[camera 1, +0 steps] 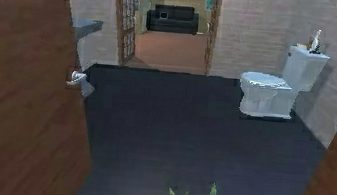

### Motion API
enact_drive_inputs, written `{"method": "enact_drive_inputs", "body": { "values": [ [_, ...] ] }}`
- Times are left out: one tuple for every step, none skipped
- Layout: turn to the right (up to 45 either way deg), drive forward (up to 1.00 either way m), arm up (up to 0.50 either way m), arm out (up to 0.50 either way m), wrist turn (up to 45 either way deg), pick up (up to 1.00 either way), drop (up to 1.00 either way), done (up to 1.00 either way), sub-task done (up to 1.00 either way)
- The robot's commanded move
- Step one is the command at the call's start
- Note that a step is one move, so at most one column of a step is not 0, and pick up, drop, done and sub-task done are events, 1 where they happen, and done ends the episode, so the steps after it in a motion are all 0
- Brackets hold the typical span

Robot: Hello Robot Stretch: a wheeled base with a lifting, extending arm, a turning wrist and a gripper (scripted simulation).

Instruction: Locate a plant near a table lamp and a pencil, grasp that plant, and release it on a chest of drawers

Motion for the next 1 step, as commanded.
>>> {"method": "enact_drive_inputs", "body": {
  "values": [
    [0.0, 1.00, 0.00, 0.00, 0.0, 0.00, 0.00, 0.00, 0.00]
  ]
}}
